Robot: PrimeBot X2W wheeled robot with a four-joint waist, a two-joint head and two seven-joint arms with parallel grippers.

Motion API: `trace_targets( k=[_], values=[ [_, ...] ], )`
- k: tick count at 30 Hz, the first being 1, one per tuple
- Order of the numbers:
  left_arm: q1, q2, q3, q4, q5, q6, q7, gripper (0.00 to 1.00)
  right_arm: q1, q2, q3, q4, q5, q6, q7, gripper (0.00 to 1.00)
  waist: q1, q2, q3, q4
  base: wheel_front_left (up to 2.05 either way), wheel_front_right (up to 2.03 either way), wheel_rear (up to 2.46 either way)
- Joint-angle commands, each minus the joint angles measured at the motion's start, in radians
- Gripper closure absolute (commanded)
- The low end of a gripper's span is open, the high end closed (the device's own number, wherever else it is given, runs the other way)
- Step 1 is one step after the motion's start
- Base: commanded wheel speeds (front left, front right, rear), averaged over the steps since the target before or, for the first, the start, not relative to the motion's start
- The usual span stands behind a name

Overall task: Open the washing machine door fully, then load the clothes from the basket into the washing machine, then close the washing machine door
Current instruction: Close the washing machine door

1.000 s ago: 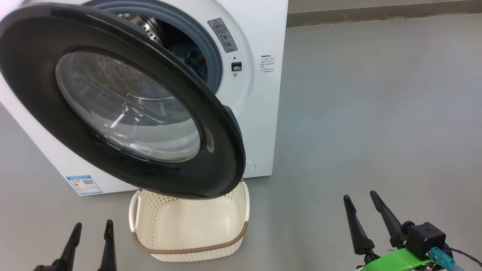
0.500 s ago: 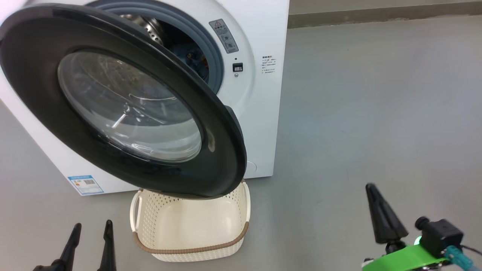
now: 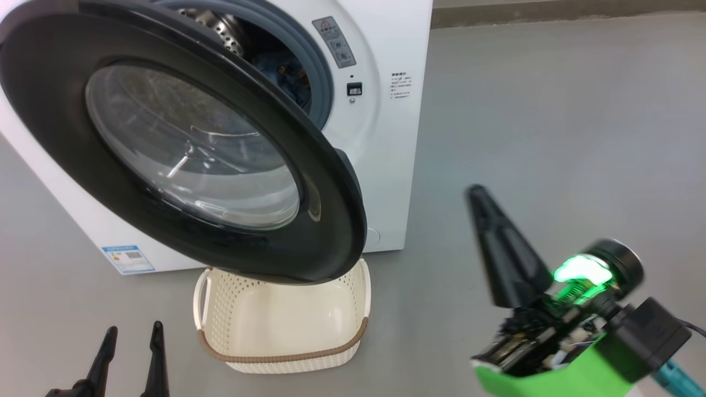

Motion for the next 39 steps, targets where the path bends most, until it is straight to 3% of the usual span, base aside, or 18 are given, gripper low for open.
trace_targets(
  k=[1,6,15,32,39],
  values=[
    [-0.035,0.011,0.028,-0.029,-0.007,-0.002,-0.006,0.0,-0.063,-0.01,0.082,-0.058,-0.009,0.009,-0.004,1.0,0.0,0.0,0.01,0.01,0.0,0.0,0.0],
    [-0.052,0.013,0.014,-0.029,-0.012,-0.002,-0.006,0.0,-0.107,-0.043,0.185,-0.046,-0.007,0.009,-0.004,1.0,0.0,0.0,0.028,0.029,0.0,0.0,0.0],
    [-0.099,0.007,-0.022,-0.04,-0.026,-0.002,-0.006,0.0,-0.21,-0.096,0.376,0.192,0.046,0.009,-0.004,1.0,0.0,0.0,0.086,0.097,0.0,0.0,0.0],
    [-0.222,0.009,-0.098,-0.046,-0.089,-0.002,-0.006,0.0,-0.37,-0.02,0.26,0.578,0.012,0.009,-0.004,1.0,0.0,0.0,0.26,0.209,0.0,0.0,0.0],
    [-0.246,0.011,-0.106,-0.045,-0.109,-0.002,-0.006,0.0,-0.412,-0.003,0.155,0.643,-0.023,0.009,-0.004,1.0,0.0,0.0,0.298,0.214,0.0,0.0,0.0]
  ],
)
